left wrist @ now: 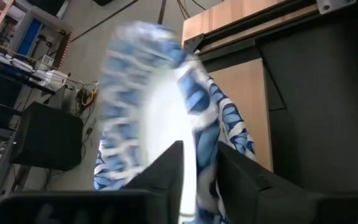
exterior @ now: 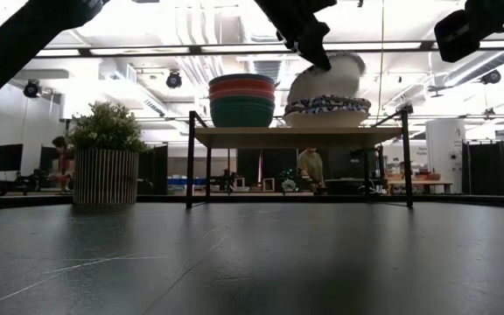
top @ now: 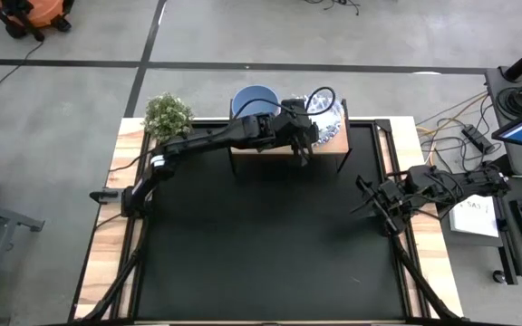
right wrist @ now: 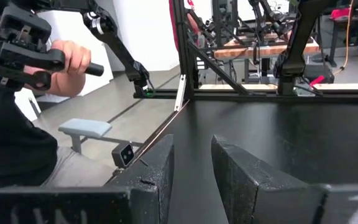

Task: Place and stack bowls onto a shelf
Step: Stack the white and blue paper plate on the white and blue paper plate on the shelf

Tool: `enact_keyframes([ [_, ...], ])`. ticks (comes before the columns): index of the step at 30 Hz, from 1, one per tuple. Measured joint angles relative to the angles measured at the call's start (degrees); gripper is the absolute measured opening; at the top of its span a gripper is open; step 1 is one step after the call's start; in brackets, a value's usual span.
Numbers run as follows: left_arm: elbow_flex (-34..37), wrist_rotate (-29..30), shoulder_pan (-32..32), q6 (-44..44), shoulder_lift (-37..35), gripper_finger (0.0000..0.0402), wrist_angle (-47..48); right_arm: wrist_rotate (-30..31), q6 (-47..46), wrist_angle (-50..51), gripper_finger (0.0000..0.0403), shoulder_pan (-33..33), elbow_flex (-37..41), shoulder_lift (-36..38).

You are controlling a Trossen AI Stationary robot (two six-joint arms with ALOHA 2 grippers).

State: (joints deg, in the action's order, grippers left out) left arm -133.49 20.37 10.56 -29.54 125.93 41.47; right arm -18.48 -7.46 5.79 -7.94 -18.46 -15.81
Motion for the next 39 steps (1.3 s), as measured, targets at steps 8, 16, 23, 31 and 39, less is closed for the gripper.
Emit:
enact_keyframes([
  [8,0.02,0.04,-0.24,1.11,-0.05,0.0157,1.24,0.49,-0.99,-0.32,0.0098,0.02,0.0,-0.49],
  [16,-0.67,0.07,-3.87,3.5,-6.35,0.0196,10.31,22.44,-4.82,-5.5,0.0098,0.09,0.03,-3.23],
  [23,-0.63,0.08,-6.6,14.96,-14.25,0.0181,22.11,43.81,-5.44,-15.24,0.0097,0.71,-2.31,-8.15],
  [31,-0.61,0.1,-12.37,26.12,-20.97,0.0155,31.28,50.4,-1.17,-15.17,0.0097,6.65,-10.41,-18.31],
  [39,-0.61,4.74,-20.54,26.95,-22.82,0.014,33.74,51.06,0.02,-14.79,0.0097,15.84,-14.97,-29.31],
])
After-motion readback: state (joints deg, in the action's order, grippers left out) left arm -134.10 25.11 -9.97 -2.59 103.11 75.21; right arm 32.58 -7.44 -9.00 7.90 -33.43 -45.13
